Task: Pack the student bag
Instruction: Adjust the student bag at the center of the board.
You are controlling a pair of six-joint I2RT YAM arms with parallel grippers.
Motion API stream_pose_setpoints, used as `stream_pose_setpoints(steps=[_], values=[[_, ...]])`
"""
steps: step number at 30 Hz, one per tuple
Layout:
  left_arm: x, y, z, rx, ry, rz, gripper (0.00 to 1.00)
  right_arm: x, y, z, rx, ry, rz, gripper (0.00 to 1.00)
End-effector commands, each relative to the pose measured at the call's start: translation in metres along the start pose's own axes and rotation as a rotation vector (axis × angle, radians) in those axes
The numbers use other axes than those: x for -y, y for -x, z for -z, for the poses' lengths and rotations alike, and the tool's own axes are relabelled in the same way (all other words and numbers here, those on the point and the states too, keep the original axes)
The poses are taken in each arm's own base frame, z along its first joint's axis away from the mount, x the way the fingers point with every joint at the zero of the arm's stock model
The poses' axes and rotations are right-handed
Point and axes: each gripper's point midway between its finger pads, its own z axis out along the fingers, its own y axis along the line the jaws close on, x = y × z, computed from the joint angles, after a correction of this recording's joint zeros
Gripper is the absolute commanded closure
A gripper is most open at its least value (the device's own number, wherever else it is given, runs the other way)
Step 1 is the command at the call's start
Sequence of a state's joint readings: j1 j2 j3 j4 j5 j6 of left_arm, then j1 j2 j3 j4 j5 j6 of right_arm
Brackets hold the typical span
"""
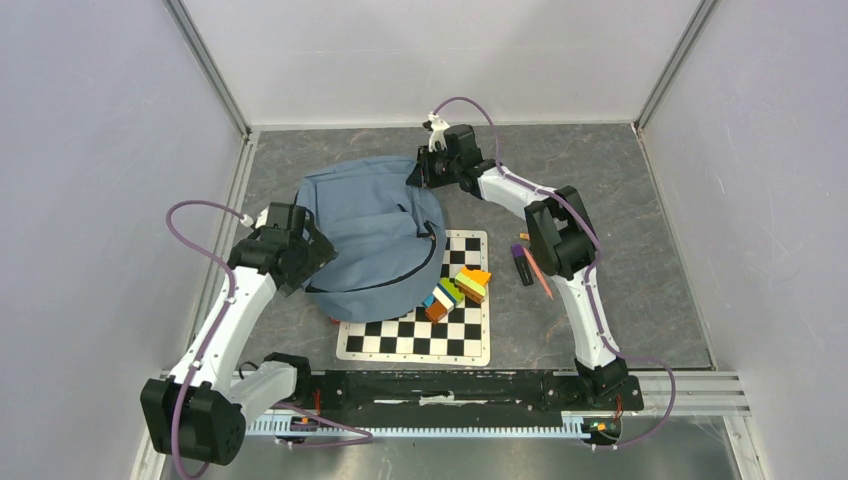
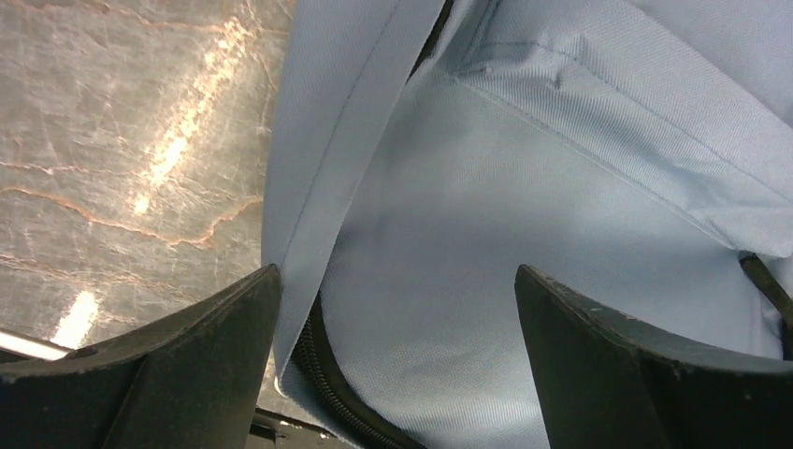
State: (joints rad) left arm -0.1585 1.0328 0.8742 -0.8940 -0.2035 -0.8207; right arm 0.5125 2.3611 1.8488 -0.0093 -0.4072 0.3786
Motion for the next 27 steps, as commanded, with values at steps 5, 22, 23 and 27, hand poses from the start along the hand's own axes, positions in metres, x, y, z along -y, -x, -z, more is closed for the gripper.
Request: stream_pose_setpoints(steps=[5,22,23,27], values=[[-0.005,-0.047,0.002,-0.169,-0.045,0.089,0.00,-0.019,0.044,0.010,0.100,0.012,0.047,0.92],[0.007,-0.061,0.003,-0.211,-0.163,0.062,0.45,-0.030,0.080,0.038,0.175,-0.024,0.098,1.00],[0.019,-0.056,0.001,-0.207,-0.211,0.054,0.71,-0.032,0.085,0.043,0.179,-0.025,0.095,1.00],[0.058,-0.013,0.012,-0.115,-0.299,0.024,0.98,-0.042,0.125,0.082,0.264,-0.094,0.147,1.00]])
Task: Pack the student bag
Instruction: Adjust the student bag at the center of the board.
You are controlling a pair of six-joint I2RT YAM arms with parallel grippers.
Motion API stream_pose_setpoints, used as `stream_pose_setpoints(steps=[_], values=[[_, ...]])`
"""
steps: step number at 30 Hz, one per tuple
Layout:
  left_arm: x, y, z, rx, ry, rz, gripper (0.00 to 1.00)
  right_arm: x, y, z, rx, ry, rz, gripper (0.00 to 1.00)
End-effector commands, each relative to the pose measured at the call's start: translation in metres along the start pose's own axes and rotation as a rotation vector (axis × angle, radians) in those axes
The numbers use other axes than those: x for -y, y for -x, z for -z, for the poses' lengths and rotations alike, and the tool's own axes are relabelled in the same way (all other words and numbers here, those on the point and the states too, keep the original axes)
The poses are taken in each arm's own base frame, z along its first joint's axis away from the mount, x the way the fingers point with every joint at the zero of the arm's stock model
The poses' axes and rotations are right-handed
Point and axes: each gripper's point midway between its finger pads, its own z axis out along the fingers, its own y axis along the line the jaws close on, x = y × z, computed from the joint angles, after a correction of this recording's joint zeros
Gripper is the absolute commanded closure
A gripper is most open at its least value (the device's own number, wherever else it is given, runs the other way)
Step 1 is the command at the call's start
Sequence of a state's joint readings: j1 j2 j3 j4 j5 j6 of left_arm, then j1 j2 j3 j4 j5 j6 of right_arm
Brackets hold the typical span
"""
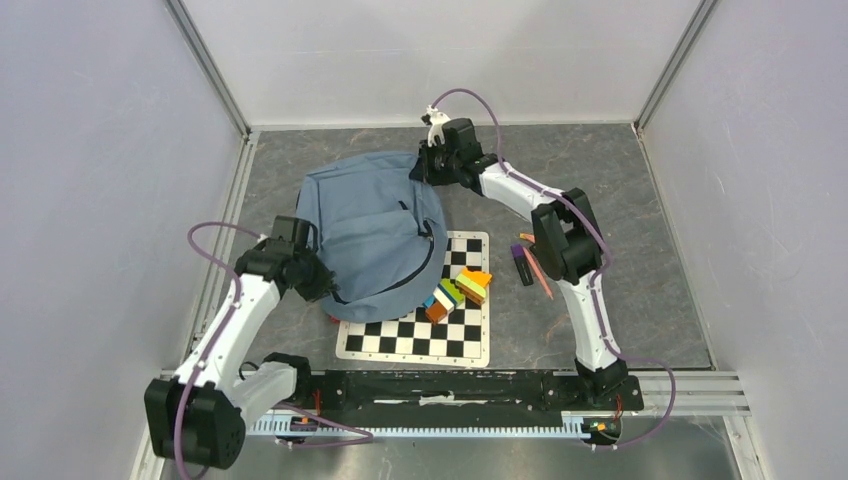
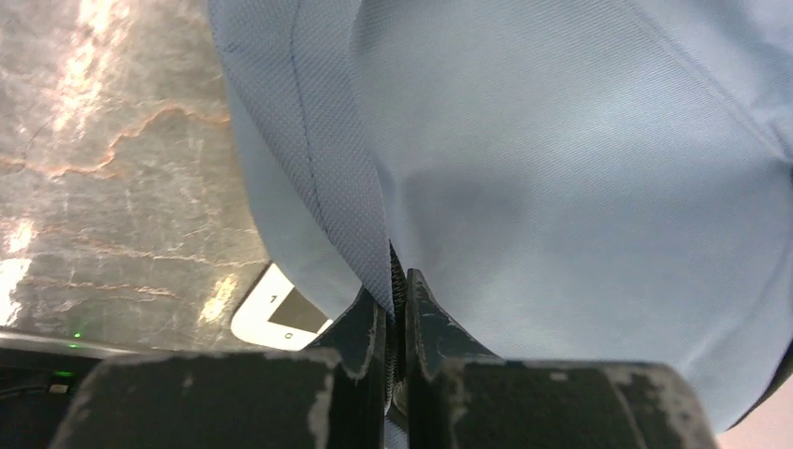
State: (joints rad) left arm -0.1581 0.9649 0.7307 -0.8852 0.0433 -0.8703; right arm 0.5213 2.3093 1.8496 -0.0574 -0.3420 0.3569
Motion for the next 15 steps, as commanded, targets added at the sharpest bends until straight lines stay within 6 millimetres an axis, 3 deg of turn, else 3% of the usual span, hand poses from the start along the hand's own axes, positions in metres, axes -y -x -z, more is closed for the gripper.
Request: stream_pose_setpoints(steps=[1,4,8,11,15], values=[[0.074,0.057,0.026,0.140,-0.201,-0.076,0.98,-0.030,0.120,0.079,0.269,-0.074,0.130,1.00],[0.107,0.100,0.051,0.223,-0.218,-0.179,0.98,-0.022,0.139,0.118,0.319,-0.206,0.174,1.00],[0.138,0.150,0.066,0.266,-0.193,-0.283,0.98,-0.014,0.134,0.164,0.330,-0.329,0.231,1.00],[0.160,0.185,0.064,0.299,-0.201,-0.344,0.98,-0.010,0.107,0.183,0.289,-0.351,0.246,1.00],[0.189,0.221,0.037,0.312,-0.243,-0.441,0.98,-0.021,0.059,0.201,0.205,-0.339,0.299,1.00]])
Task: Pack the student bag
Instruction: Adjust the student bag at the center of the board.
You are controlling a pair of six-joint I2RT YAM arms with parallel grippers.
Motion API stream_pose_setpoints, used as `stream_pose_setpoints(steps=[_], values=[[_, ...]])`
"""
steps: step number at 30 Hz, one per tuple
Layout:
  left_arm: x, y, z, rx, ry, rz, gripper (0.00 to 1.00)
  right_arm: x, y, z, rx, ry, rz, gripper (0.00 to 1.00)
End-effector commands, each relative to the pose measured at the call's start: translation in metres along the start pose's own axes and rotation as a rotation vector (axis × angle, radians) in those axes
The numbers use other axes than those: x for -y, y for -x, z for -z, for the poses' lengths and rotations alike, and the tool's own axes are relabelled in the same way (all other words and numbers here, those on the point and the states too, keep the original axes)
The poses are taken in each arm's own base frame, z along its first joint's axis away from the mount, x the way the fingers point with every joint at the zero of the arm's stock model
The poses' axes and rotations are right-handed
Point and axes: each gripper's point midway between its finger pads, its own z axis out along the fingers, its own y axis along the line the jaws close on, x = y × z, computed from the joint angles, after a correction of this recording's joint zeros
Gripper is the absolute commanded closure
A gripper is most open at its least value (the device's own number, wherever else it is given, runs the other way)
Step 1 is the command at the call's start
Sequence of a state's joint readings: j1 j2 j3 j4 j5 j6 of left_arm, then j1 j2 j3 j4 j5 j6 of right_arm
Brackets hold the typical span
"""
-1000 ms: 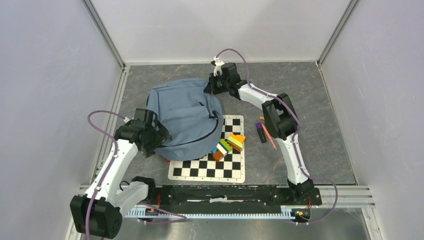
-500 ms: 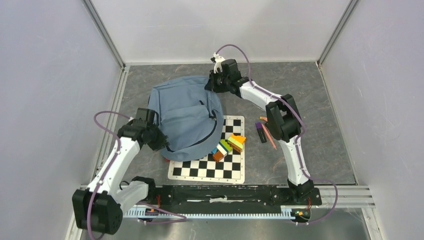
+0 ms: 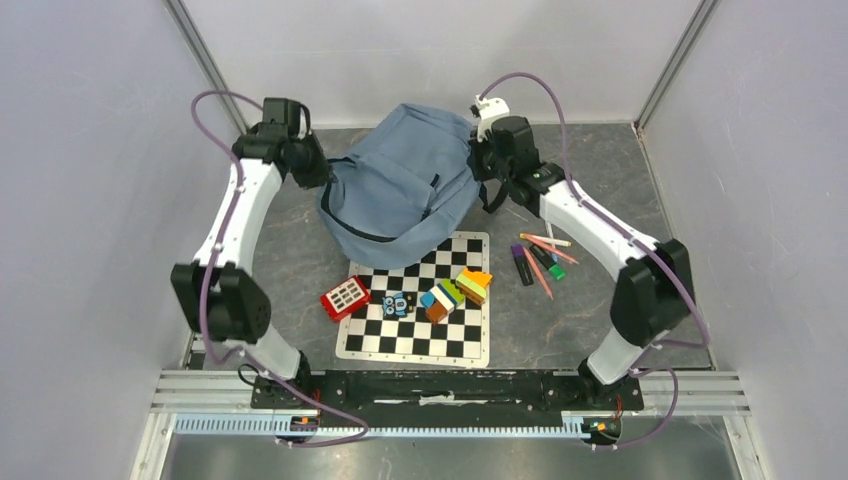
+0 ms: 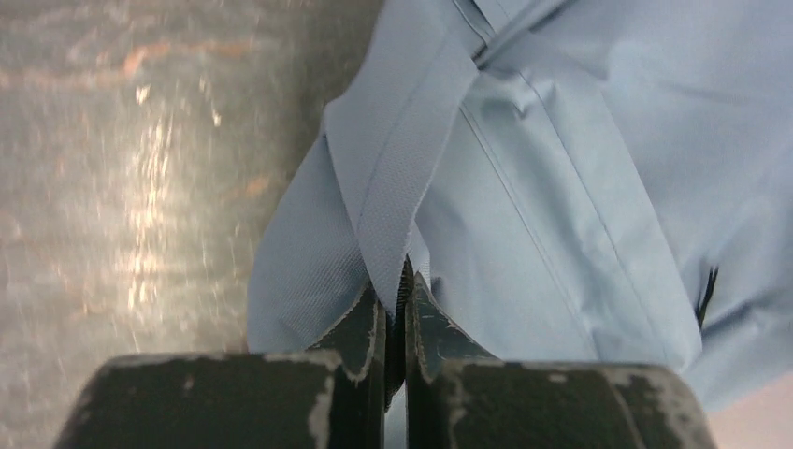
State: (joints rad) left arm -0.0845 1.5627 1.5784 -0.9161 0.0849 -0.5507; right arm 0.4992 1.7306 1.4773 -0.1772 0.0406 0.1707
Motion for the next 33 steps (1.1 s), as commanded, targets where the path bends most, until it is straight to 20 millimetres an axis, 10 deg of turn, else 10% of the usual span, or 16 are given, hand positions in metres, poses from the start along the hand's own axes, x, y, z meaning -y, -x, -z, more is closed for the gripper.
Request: stream_pose_setpoints(steps=[1,8,11,14,19,23,33], values=[[0.027,0.071,-0.025,0.147,-0.105,-0.199,0.98,-0.025,-0.009,0.043,0.033,0.066,0.127,1.00],[0.054,0.104,-0.083,0.149,-0.197,-0.320,0.95,-0.089,-0.089,0.085,-0.108,0.369,0.311,1.00],[0.057,0.103,-0.101,0.136,-0.222,-0.357,0.70,-0.090,-0.103,0.092,-0.164,0.386,0.334,0.98],[0.045,0.100,-0.106,0.125,-0.170,-0.370,0.28,-0.078,-0.086,0.093,-0.153,0.305,0.346,0.70],[0.045,0.090,-0.080,0.166,-0.146,-0.424,0.11,-0.063,-0.043,0.088,-0.094,0.178,0.358,0.25],[0.066,0.059,-0.053,0.157,-0.202,-0.456,0.06,-0.062,-0.026,0.082,-0.053,0.150,0.367,0.09],[0.120,-0.114,-0.048,0.060,-0.402,-0.628,0.05,-0.028,-0.044,0.061,-0.092,0.100,-0.015,0.12]])
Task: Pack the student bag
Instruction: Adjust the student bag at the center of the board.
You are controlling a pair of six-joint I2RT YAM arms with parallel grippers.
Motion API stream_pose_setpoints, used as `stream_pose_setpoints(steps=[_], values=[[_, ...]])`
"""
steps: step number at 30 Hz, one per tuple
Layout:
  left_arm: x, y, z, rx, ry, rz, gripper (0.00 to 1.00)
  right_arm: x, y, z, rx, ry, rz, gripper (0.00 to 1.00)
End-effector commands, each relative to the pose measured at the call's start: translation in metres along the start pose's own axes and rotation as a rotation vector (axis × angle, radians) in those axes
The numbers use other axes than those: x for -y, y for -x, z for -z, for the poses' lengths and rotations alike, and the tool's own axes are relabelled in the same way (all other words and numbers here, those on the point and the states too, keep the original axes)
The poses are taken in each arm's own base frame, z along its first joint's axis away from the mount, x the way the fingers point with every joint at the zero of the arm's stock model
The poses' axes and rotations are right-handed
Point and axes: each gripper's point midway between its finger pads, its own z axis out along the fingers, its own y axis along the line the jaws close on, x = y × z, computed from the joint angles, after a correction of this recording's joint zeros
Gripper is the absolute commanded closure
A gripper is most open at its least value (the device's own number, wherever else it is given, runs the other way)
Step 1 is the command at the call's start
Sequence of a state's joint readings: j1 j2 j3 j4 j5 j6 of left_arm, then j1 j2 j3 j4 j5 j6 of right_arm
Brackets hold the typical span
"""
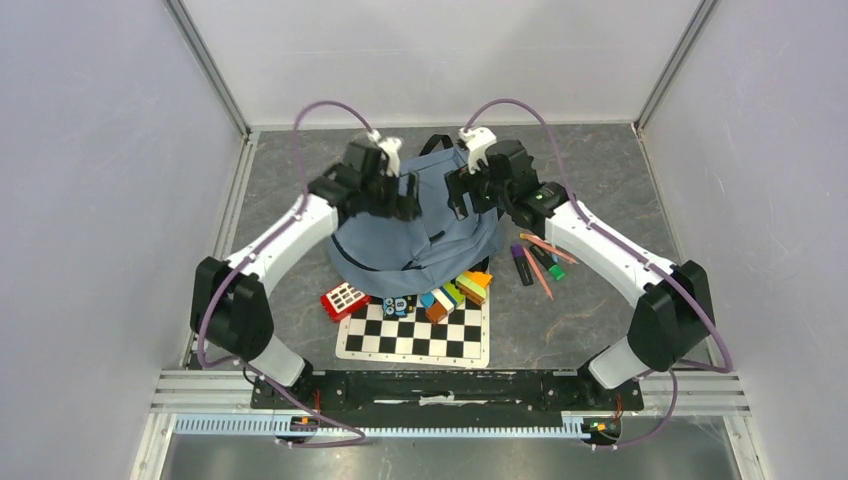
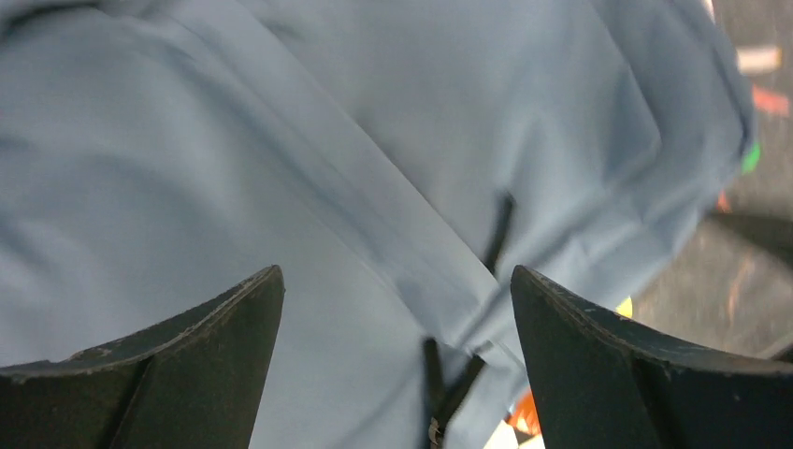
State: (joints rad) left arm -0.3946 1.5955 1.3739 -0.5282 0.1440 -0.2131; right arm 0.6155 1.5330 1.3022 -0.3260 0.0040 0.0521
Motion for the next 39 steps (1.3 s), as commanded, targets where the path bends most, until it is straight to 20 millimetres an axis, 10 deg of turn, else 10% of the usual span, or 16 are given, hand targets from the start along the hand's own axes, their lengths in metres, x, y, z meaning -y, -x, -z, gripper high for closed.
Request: stream_pose_setpoints(steps=[1,10,22,39], values=[[0.051,-0.024,-0.006,0.069,-0.120,-0.085,0.05,0.029,-0.001,0.004,0.052,-0.044,-0.214,0.12],[0.102,-0.053,-0.029,-0.005,-0.238,-0.295,0.16,0.076,-0.023,0.041,0.105,-0.216,-0.310,0.13],[0.092,-0.080,-0.070,-0.166,-0.147,-0.473,0.42,0.074,-0.040,0.055,0.108,-0.224,-0.326,0.13],[0.077,-0.077,-0.047,-0.128,-0.073,-0.499,0.60,0.071,-0.047,0.052,0.091,-0.207,-0.329,0.13]])
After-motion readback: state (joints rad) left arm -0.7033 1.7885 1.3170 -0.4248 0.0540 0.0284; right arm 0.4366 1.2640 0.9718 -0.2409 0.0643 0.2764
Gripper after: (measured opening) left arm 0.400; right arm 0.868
